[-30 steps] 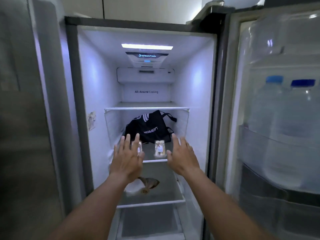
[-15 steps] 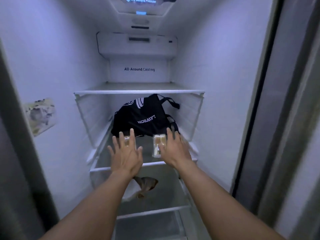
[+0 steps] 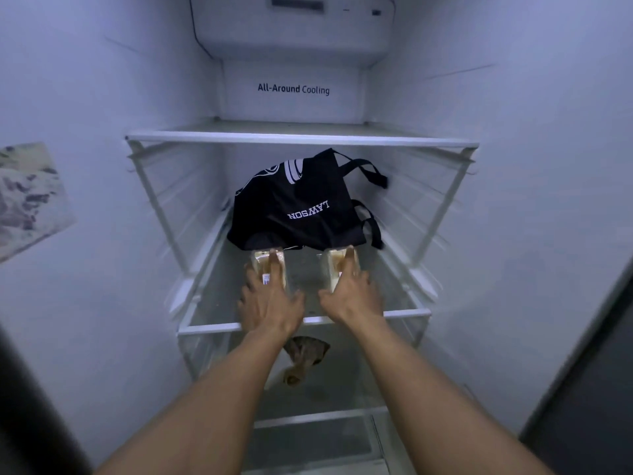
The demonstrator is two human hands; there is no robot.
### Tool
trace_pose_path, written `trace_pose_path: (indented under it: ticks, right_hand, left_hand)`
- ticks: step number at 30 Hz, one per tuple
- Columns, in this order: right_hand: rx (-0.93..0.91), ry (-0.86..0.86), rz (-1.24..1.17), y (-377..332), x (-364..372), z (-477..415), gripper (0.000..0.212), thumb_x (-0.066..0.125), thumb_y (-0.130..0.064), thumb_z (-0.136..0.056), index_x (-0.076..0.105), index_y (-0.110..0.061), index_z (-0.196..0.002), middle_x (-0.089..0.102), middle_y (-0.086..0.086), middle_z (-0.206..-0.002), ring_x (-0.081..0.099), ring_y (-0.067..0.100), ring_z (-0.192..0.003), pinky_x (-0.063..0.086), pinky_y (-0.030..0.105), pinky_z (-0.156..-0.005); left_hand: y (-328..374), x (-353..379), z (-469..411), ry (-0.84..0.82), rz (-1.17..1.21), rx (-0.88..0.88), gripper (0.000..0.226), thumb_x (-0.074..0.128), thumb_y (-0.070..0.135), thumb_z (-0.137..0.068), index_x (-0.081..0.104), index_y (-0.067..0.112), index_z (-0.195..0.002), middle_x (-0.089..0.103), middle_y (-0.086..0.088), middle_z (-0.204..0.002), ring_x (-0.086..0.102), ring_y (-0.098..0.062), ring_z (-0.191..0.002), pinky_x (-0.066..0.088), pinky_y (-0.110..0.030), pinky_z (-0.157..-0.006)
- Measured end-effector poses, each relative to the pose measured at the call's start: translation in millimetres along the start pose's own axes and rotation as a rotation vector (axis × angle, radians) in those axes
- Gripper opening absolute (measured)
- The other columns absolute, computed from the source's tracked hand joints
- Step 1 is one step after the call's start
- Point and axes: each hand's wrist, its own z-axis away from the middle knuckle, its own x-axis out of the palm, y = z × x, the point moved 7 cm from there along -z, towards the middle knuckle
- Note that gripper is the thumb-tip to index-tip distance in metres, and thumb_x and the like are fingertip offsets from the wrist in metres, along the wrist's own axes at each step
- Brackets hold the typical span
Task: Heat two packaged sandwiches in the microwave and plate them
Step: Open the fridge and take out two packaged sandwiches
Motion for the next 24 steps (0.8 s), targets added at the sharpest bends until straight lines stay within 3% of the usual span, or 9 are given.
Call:
trace_pose_path:
  ticks: [6, 12, 24]
  right_hand:
    - [0.013, 0.025, 0.032, 4, 0, -6, 0.113, 0.066, -0.051, -0.085, -0.019, -0.03, -0.156, 0.042, 0.026, -0.143, 0.041, 0.04, -0.132, 0.029, 0.047, -0.112]
    - [0.034, 0.031, 0.016, 7, -2, -11, 0.118, 0.07, -0.053, -0.08, -0.02, -0.034, -0.155, 0.045, 0.024, -0.139, 0.045, 0.038, -0.128, 0.034, 0.047, -0.109]
    - [0.019, 0.077, 0.016, 7, -7, -6, 0.108, 0.068, -0.054, -0.083, -0.01, -0.039, -0.156, 0.048, 0.024, -0.136, 0.047, 0.038, -0.124, 0.039, 0.047, -0.105]
  left_hand:
    - [0, 7, -12, -0.037, -0.093, -0.071, 0.102, 0.058, 0.058, -0.079, -0.012, 0.04, -0.15, 0.03, -0.017, -0.143, 0.048, -0.039, -0.117, 0.039, -0.047, -0.1]
    - [0, 2, -14, -0.035, -0.115, -0.068, 0.101, 0.057, 0.053, -0.081, -0.014, 0.037, -0.151, 0.036, -0.018, -0.134, 0.049, -0.038, -0.113, 0.039, -0.047, -0.098]
    - [-6, -1, -14, 0.016, -0.134, -0.008, 0.093, 0.051, 0.055, -0.086, -0.015, 0.042, -0.15, 0.04, -0.018, -0.127, 0.05, -0.036, -0.107, 0.042, -0.044, -0.093]
